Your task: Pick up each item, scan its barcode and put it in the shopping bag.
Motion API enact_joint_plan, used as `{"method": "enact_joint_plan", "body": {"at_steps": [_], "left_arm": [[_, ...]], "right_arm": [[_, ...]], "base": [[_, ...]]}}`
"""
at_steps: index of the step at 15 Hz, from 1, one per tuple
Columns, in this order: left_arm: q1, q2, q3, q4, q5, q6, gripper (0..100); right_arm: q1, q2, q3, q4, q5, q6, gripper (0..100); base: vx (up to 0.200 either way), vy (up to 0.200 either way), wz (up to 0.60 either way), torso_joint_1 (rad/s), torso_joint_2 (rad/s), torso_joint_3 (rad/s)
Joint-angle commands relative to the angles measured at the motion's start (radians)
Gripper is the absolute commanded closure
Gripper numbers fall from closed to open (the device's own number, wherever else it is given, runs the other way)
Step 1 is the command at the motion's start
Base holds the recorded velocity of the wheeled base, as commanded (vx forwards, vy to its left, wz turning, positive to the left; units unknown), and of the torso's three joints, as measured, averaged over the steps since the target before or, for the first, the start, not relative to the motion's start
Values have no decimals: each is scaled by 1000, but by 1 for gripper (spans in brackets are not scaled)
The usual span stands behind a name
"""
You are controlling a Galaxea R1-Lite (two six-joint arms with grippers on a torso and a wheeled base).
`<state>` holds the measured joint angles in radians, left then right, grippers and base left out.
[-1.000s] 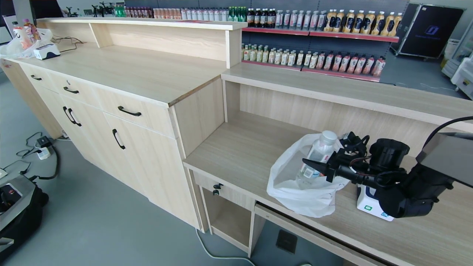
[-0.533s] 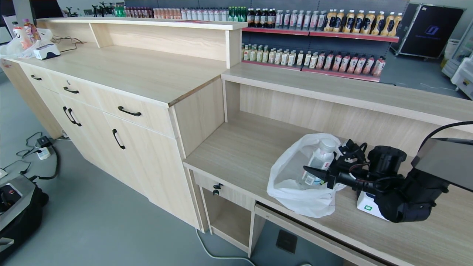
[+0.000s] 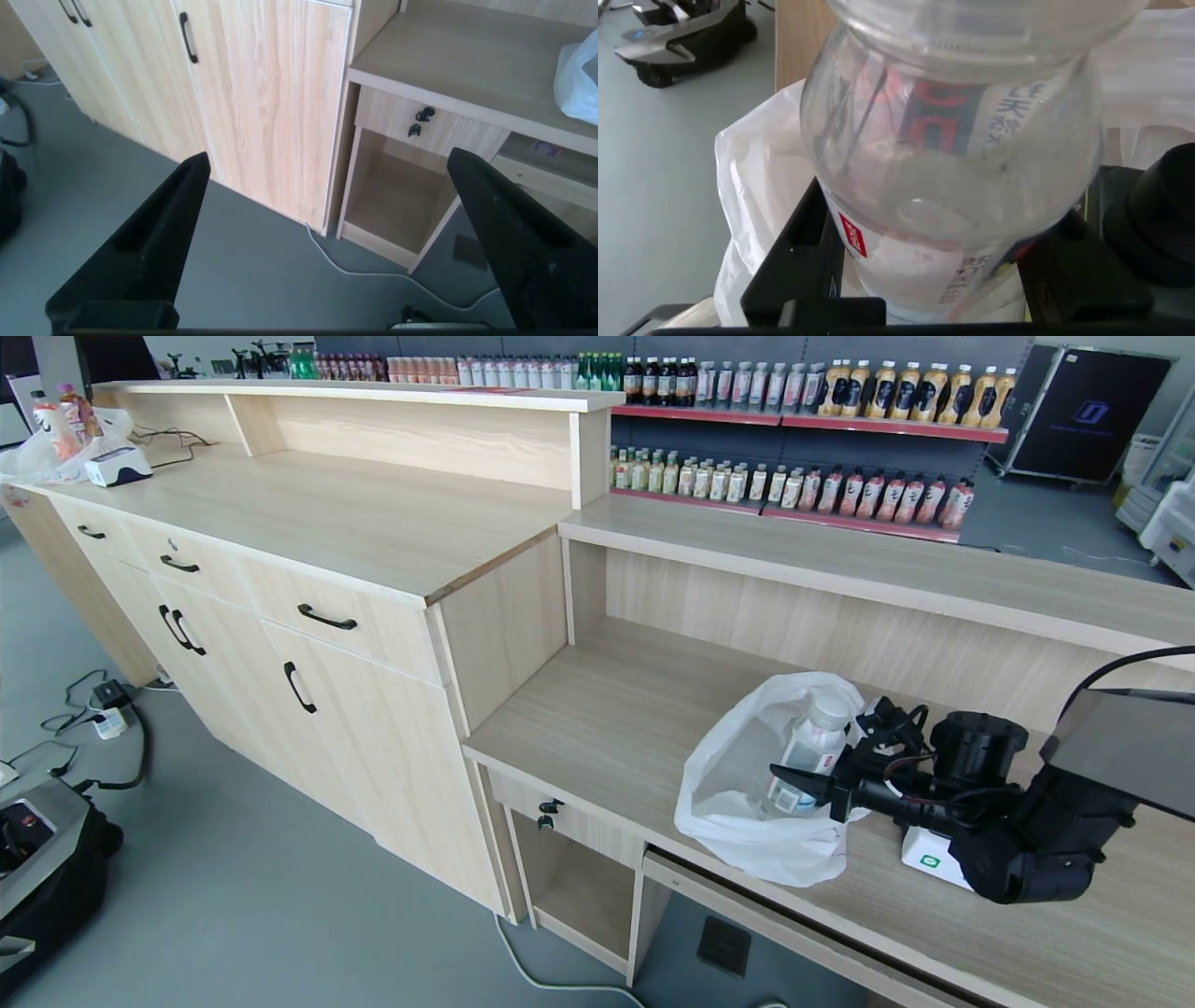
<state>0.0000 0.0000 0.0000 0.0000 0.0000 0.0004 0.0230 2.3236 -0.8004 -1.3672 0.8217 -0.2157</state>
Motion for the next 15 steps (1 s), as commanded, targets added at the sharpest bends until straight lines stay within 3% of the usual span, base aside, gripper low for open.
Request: {"method": "enact_joint_plan", "body": {"at_steps": [1,5,6,15], "left_arm": [[0,0,0,0,0,0,0],[0,0,0,0,0,0,0],[0,0,0,0,0,0,0],[0,0,0,0,0,0,0]], "right_arm": [[-2,-6,3,4,1,-1,100],[-2,-6,24,4,1,-1,100],[-2,-4,23,2,1,-1,0],[0,-96,-16,45,28,13,0]], "base": [[0,0,0,0,0,0],[0,0,0,0,0,0],[0,0,0,0,0,0],[0,0,0,0,0,0]]}}
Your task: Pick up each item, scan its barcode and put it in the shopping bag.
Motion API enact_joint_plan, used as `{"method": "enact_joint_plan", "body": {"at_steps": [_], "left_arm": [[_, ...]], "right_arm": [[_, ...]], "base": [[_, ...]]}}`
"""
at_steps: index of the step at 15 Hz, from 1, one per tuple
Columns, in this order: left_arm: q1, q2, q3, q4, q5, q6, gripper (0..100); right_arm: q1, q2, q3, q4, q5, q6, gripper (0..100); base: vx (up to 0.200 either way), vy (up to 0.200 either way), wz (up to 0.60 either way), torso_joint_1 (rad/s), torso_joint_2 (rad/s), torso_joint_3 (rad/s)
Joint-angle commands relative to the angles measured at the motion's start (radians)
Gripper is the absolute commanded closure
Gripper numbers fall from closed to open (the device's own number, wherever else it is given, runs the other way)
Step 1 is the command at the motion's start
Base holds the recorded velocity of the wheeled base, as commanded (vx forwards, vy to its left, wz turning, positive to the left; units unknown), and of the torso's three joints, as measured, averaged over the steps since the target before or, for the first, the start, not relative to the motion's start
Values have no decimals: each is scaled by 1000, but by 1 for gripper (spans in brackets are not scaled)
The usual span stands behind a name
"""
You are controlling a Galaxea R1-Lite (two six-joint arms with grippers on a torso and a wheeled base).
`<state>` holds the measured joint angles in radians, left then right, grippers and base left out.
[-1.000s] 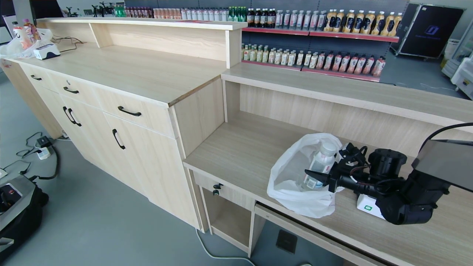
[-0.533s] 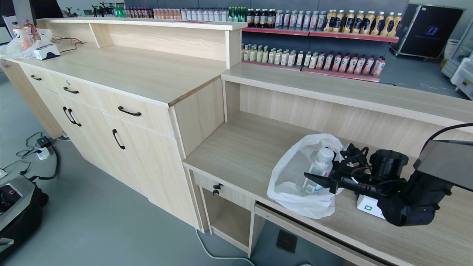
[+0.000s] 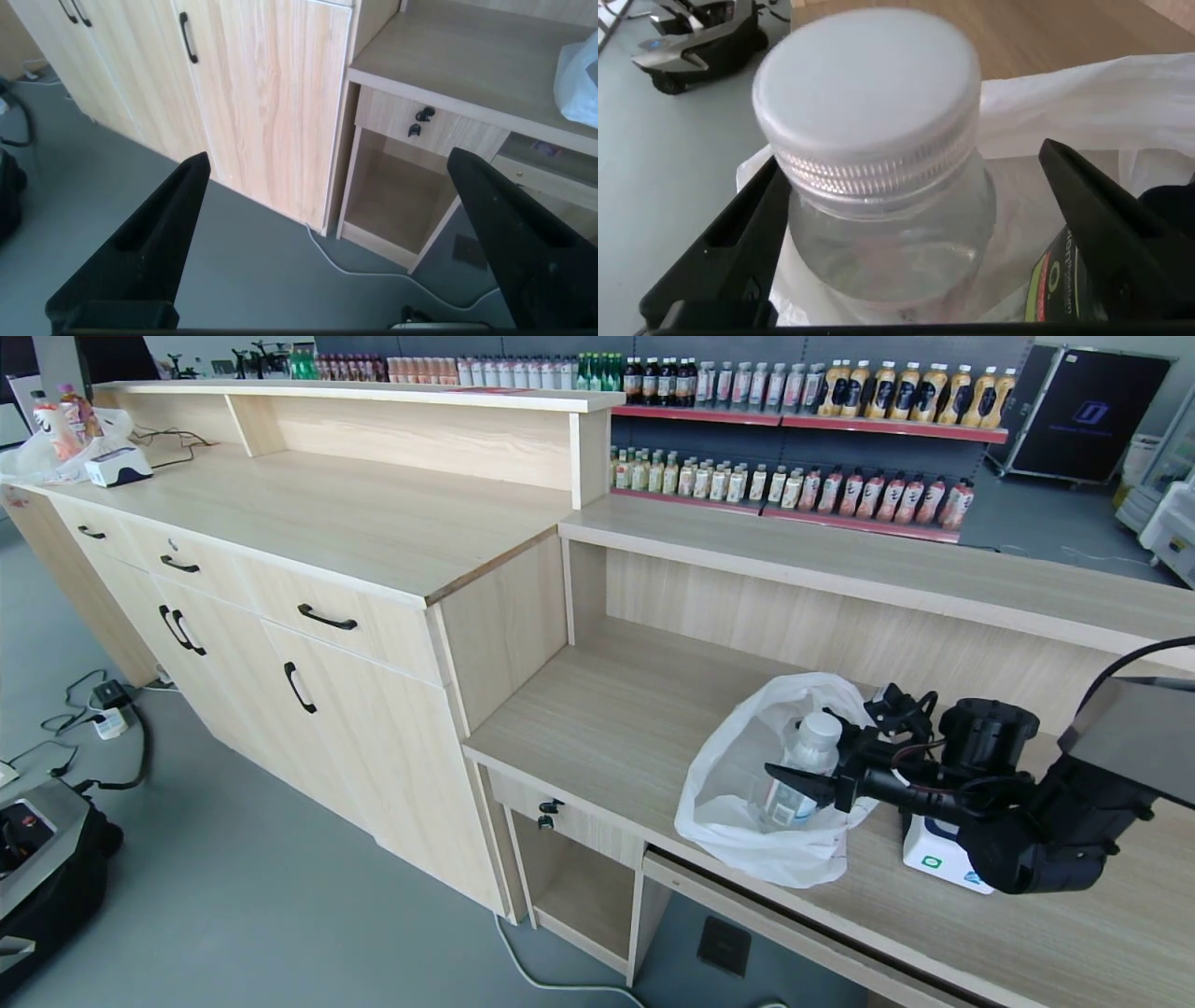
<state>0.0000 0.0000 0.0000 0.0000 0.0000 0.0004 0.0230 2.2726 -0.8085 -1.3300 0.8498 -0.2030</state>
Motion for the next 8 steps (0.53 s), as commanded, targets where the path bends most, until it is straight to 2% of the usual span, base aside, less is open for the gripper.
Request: {"method": "enact_joint_plan", "body": {"at_steps": [1,2,4,6,8], "left_arm": [[0,0,0,0,0,1,0],[0,0,0,0,0,0,0],[0,0,0,0,0,0,0],[0,0,0,0,0,0,0],[0,0,0,0,0,0,0]], "right_arm": [[0,-97,-8,35,0,0,0],[0,-130,-4,55,0,0,0],[-18,-327,22,183,-20,-38,0],[-75,-485,57,296,-120,-159,0],[-138,-596,86,364,-156,-234,0]], "base": [[0,0,0,0,0,0],[0,0,0,0,0,0],[0,0,0,0,0,0],[0,0,0,0,0,0],[0,0,0,0,0,0]]}}
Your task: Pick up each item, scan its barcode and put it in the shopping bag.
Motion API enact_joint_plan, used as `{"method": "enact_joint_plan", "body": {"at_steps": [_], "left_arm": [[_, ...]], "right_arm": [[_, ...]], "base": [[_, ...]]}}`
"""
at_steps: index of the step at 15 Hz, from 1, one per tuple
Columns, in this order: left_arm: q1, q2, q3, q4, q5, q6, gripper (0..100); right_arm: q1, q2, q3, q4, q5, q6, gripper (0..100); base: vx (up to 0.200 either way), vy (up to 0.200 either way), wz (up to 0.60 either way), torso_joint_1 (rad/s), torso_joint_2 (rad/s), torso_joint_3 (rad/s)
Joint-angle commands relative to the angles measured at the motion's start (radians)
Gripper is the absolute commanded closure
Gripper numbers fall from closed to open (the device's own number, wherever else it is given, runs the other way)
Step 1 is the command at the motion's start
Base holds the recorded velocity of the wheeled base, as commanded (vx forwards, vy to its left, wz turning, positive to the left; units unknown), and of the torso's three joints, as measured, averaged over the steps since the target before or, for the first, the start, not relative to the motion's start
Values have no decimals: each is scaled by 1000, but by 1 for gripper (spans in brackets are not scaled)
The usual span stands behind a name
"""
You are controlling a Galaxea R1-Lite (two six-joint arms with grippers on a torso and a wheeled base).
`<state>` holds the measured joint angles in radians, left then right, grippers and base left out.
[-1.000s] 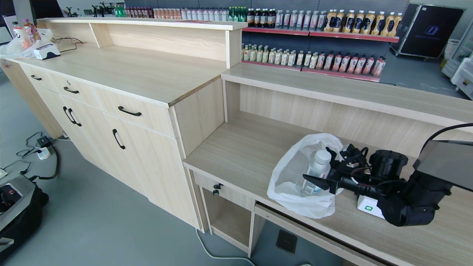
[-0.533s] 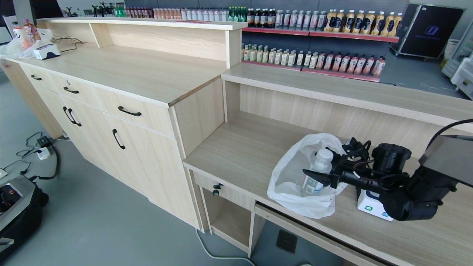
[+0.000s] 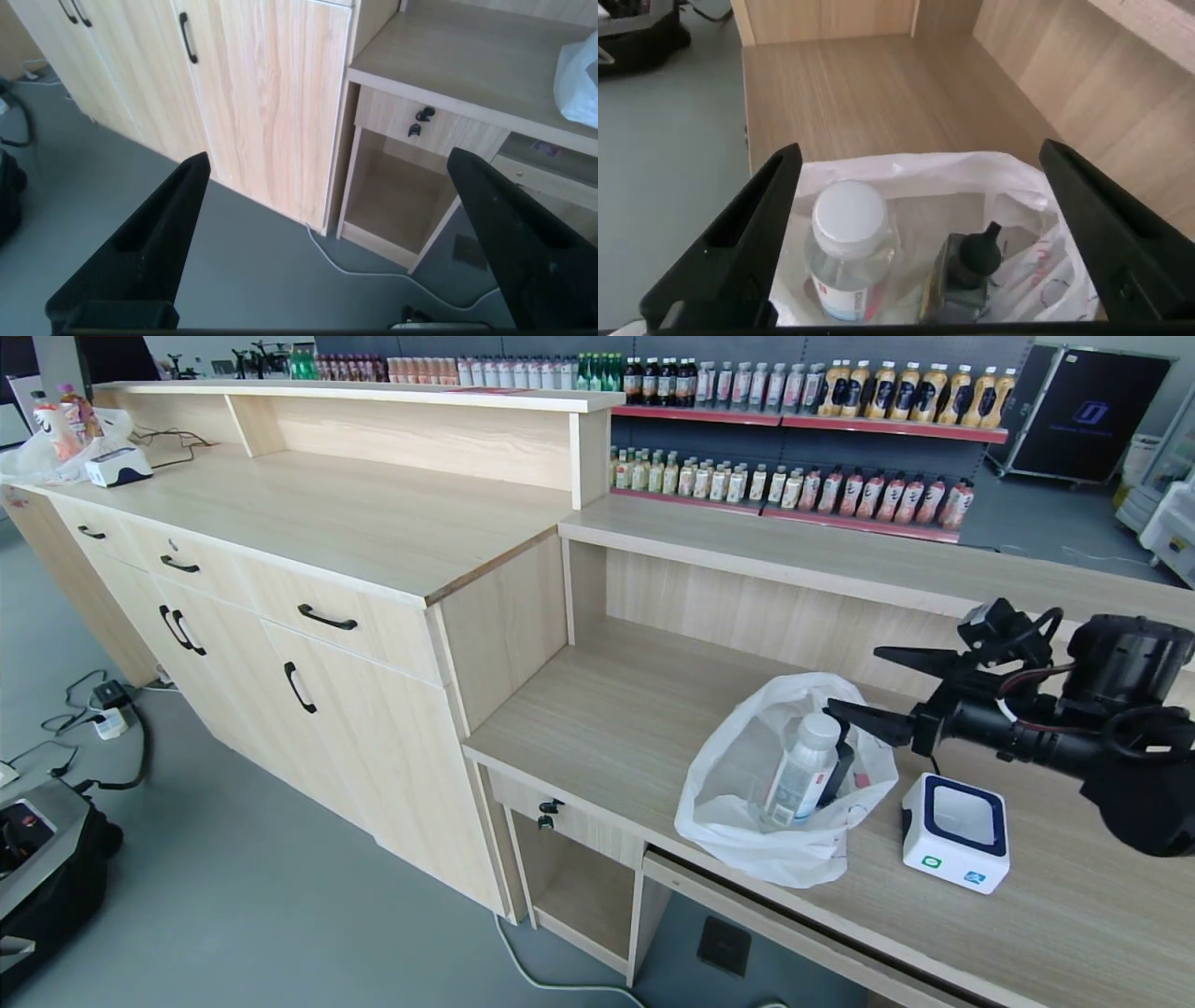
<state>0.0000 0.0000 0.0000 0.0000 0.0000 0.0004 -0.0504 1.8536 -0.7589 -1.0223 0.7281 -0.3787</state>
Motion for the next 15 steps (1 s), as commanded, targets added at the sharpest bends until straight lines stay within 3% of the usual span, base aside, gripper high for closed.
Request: {"method": "enact_joint_plan", "body": {"at_steps": [1,6,11,13,15], "left_arm": [[0,0,0,0,0,0,0],[0,0,0,0,0,1,0],[0,0,0,0,0,1,0],[0,0,0,0,0,0,0],[0,0,0,0,0,1,0]], "right_arm": [[-83,-209,36,57,-56,-71,0],[-85,-327,-31,126,-337,12,0],[-88,-436,-138,424,-564,149,0],[-86,-504,-97,484,-647,195,0],[-81,-603,20,489,-745,221,0]], "base": [[0,0,0,0,0,0],[0,0,-600,3,4,1],[0,0,-600,0,1,3],[0,0,-600,2,-2,2],[0,0,0,137,-232,-95]]}}
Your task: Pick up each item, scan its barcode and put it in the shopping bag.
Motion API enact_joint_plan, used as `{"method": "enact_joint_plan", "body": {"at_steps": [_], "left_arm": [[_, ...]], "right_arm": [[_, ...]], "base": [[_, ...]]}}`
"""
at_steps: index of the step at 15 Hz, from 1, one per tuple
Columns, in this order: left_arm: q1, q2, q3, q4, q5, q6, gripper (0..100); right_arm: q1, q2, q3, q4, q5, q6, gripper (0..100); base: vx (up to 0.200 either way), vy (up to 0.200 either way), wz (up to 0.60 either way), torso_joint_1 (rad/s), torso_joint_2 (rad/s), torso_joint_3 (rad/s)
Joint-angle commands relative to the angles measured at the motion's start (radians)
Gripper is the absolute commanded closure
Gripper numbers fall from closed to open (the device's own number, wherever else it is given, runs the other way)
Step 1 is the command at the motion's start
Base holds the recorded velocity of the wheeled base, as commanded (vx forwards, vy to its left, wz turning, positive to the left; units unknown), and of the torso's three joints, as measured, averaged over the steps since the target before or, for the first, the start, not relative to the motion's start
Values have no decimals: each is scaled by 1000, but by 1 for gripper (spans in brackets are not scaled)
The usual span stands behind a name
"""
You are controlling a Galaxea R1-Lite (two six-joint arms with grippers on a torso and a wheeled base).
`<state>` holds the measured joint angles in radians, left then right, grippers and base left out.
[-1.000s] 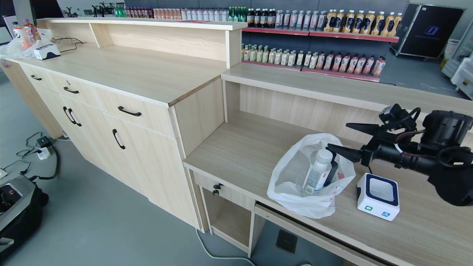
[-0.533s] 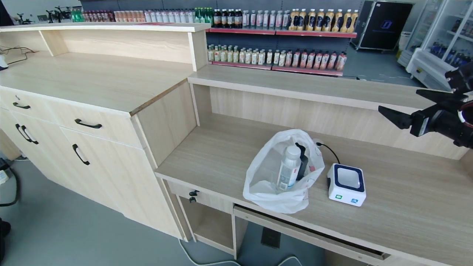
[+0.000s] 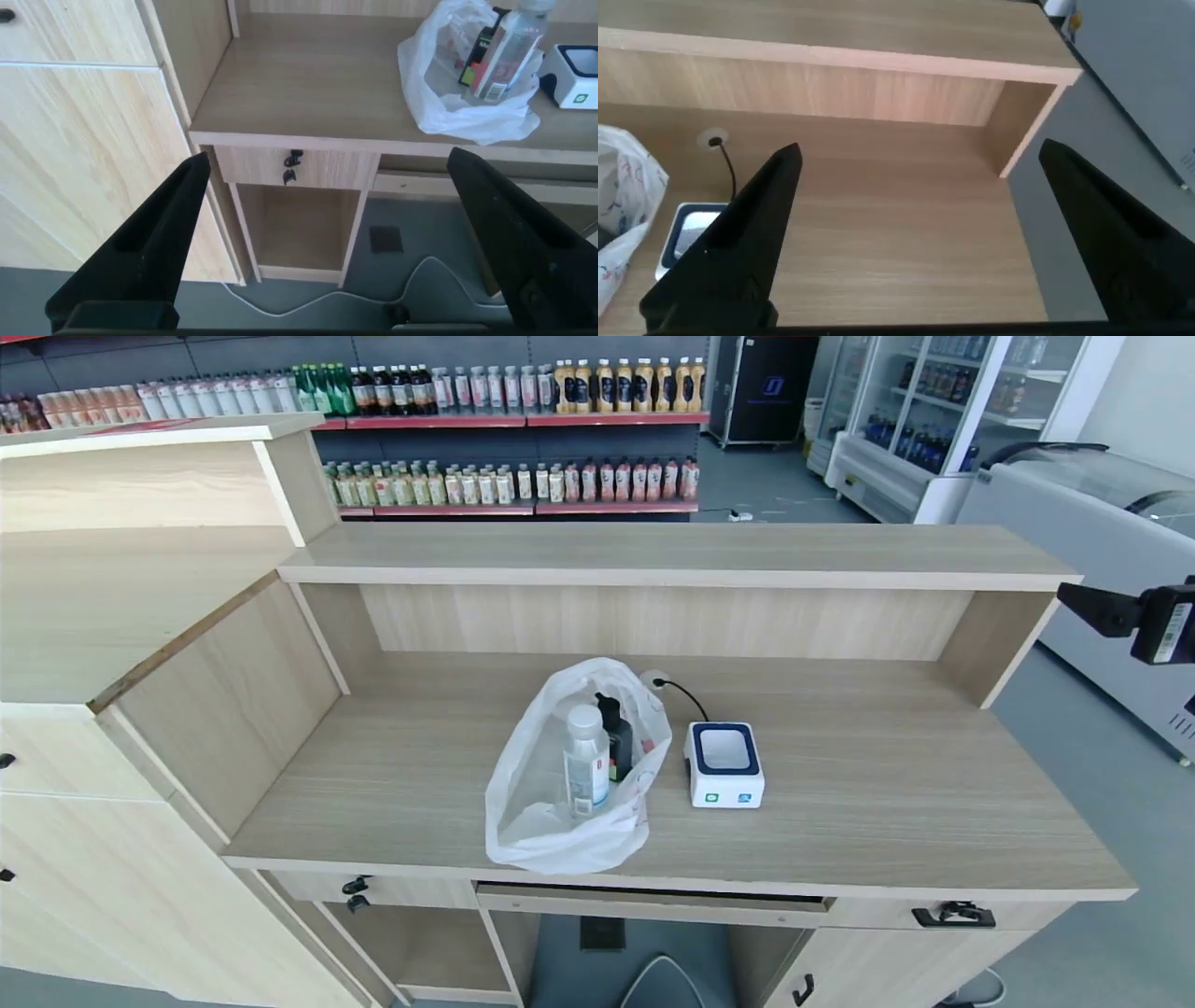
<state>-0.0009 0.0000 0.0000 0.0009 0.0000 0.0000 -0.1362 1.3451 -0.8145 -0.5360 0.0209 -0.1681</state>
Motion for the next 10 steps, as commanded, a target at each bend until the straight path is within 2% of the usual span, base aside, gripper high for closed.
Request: {"method": "enact_joint_plan", "body": {"at_steps": [1,3,6,10], "left_arm": [[1,0,0,-1,0,0,0],[1,0,0,-1,0,0,0],[1,0,0,-1,0,0,0],[1,0,0,-1,0,0,0]], "right_arm": [[4,-150,136,2,-38,10,0],[-16,-213,232,-9,-38,21,0],[-36,-328,403,-12,-42,50,0],[36,-593,725,-6,-36,167,0]], "base": [[0,0,0,198,-364,-163],[0,0,0,188,-369,-159],[0,0,0,34,-50,-23],[0,0,0,0,0,0]]}}
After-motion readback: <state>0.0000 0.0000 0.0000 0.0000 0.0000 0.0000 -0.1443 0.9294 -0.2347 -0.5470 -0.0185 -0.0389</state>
